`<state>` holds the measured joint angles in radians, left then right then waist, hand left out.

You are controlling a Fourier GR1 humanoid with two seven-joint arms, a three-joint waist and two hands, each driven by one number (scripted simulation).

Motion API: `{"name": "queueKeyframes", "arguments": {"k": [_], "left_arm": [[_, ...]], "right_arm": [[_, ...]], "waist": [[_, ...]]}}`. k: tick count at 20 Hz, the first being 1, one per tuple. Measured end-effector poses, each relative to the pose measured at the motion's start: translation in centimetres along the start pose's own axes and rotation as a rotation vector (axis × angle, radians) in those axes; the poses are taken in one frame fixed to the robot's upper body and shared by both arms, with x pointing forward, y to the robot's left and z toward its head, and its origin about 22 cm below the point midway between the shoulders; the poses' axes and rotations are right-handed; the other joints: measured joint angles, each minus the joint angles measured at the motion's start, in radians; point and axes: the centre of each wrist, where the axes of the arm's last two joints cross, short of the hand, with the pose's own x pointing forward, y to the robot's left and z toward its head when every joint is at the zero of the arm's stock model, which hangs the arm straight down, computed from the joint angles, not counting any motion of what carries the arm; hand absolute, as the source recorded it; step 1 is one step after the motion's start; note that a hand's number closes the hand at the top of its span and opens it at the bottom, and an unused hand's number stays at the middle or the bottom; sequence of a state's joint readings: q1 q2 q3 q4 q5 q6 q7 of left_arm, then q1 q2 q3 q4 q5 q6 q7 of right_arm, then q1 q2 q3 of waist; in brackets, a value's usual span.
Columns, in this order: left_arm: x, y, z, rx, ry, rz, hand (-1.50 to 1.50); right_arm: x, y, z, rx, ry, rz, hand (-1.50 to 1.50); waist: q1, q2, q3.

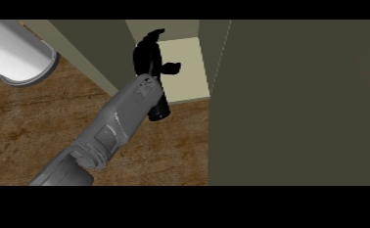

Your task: Pick up the wine, place it into the cabinet and close the cabinet

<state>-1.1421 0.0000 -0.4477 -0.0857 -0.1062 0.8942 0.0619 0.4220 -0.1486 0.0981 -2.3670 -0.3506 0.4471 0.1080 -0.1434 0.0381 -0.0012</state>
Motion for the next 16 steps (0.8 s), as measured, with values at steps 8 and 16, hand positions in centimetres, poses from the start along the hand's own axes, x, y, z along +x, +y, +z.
{"name": "queueKeyframes", "arguments": {"k": [8,16], "left_arm": [[0.6,-0.1,0.3,0.001,-0.012,0.1,-1.5],[0.8,-0.2,1.0,0.014,-0.067,0.273,-1.5]], "right_arm": [[-0.2,0.2,0.2,0.002,0.007,-0.018,-1.5],[-0.2,0.2,0.5,-0.008,0.012,-0.025,-1.5]], "waist": [[0.01,0.0,-0.002],[0.034,-0.009,-0.002]]}}
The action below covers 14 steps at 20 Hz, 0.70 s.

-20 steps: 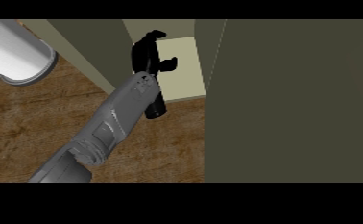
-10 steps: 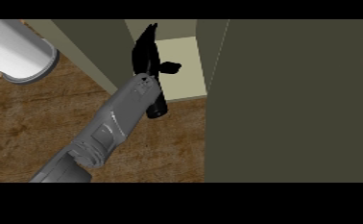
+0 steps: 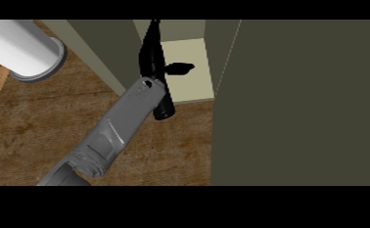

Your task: Pick up the wine, place it into the cabinet and close the cabinet

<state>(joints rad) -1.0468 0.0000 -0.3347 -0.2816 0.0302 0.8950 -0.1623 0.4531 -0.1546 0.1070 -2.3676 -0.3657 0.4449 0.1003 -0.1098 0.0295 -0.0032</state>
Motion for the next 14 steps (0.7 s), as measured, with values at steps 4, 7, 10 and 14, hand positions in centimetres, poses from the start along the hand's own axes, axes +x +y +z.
{"name": "queueKeyframes", "arguments": {"k": [4,7,10,14], "left_arm": [[0.0,0.1,0.3,0.019,-0.022,0.085,-1.5],[0.6,0.2,0.3,0.042,-0.034,0.153,-1.5],[0.3,0.3,0.7,0.06,-0.037,0.221,-1.5],[0.8,0.5,0.9,0.06,-0.044,0.331,-1.5]], "right_arm": [[0.0,0.3,-0.1,-0.001,0.007,-0.014,-1.5],[-0.1,0.6,-0.5,-0.004,0.005,-0.029,-1.5],[-0.2,1.1,-0.4,-0.013,0.008,-0.052,-1.5],[-0.2,1.3,-0.5,-0.03,0.013,-0.064,-1.5]], "waist": [[0.009,-0.005,0.0],[0.018,-0.009,0.0],[0.032,-0.015,0.0],[0.046,-0.02,0.001]]}}
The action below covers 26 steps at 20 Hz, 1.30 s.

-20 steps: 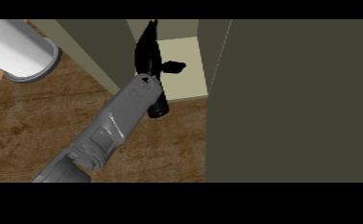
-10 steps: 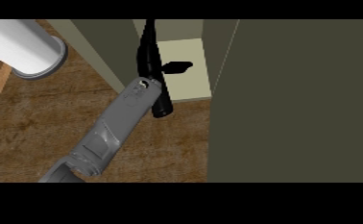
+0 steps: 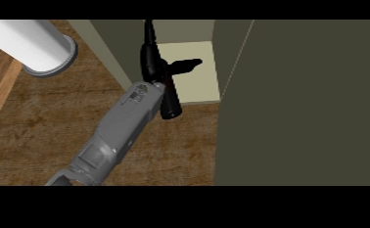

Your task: Pick up the wine, place it into the cabinet and close the cabinet

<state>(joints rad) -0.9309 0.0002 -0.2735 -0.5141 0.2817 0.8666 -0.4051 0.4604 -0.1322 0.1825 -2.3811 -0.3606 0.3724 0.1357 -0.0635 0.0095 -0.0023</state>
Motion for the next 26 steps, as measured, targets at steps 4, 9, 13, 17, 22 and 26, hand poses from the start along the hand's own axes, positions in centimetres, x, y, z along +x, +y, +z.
{"name": "queueKeyframes", "arguments": {"k": [4,9,13,17,22,26], "left_arm": [[0.3,0.0,0.7,-0.031,-0.005,0.084,-1.5],[0.8,-0.1,2.0,-0.079,-0.03,0.163,-1.5],[0.8,0.1,3.8,-0.133,-0.041,0.204,-1.5],[0.8,0.7,5.3,-0.181,-0.054,0.257,-1.5],[1.7,2.4,7.9,-0.212,-0.05,0.341,-1.5],[2.2,4.8,9.8,-0.238,-0.059,0.374,-1.5]], "right_arm": [[0.1,0.3,-0.1,-0.008,0.004,-0.007,-1.5],[0.2,0.3,-0.5,-0.018,0.005,0.001,-1.5],[0.2,0.5,-0.2,-0.033,0.011,-0.001,-1.5],[0.4,0.4,-0.3,-0.043,0.013,0.015,-1.5],[0.5,0.5,-0.3,-0.058,0.016,0.024,-1.5],[0.7,0.3,-0.7,-0.067,0.024,0.046,-1.5]], "waist": [[0.015,-0.005,0.001],[0.038,-0.01,0.001],[0.05,-0.015,0.002],[0.057,-0.016,0.002],[0.068,-0.019,0.002],[0.071,-0.019,0.002]]}}
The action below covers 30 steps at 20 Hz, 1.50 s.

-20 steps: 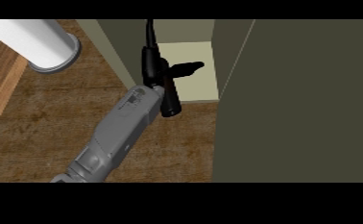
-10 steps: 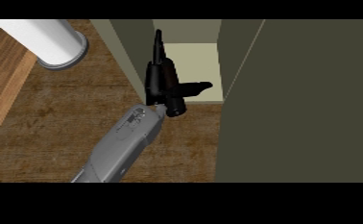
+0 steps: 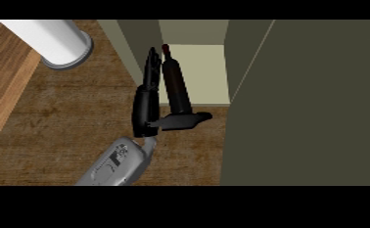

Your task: Pick up the wine, place it into the cabinet and close the cabinet

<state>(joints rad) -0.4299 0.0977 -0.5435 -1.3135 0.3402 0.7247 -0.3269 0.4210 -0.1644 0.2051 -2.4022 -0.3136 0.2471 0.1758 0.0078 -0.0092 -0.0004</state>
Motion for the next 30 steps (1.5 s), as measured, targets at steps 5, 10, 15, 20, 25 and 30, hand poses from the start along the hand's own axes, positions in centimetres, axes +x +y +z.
{"name": "queueKeyframes", "arguments": {"k": [5,10,15,20,25,30], "left_arm": [[1.7,3.3,2.6,-0.041,-0.006,0.004,-1.5],[3.4,6.7,4.5,-0.046,-0.002,0.003,-1.5],[5.1,9.6,6.1,-0.117,0.0,0.049,-1.5],[5.8,12.0,6.9,-0.19,0.009,0.09,1.5],[6.0,15.1,7.8,-0.213,0.011,0.104,1.5],[6.4,17.8,8.2,-0.214,0.011,0.106,1.5]], "right_arm": [[0.4,-0.7,-0.1,-0.007,0.011,0.051,-1.5],[0.6,-0.5,-0.3,0.007,0.026,0.062,-1.5],[0.6,-0.8,-0.1,0.08,0.071,0.102,1.5],[0.4,-0.8,0.4,0.222,0.12,0.137,1.5],[0.5,-0.9,1.0,0.252,0.132,0.155,1.5],[0.6,-1.1,1.2,0.276,0.118,0.165,1.5]], "waist": [[-0.001,0.002,0.0],[-0.004,0.004,0.0],[-0.008,0.004,0.0],[-0.011,0.004,-0.001],[-0.012,0.005,-0.002],[-0.01,0.007,-0.001]]}}
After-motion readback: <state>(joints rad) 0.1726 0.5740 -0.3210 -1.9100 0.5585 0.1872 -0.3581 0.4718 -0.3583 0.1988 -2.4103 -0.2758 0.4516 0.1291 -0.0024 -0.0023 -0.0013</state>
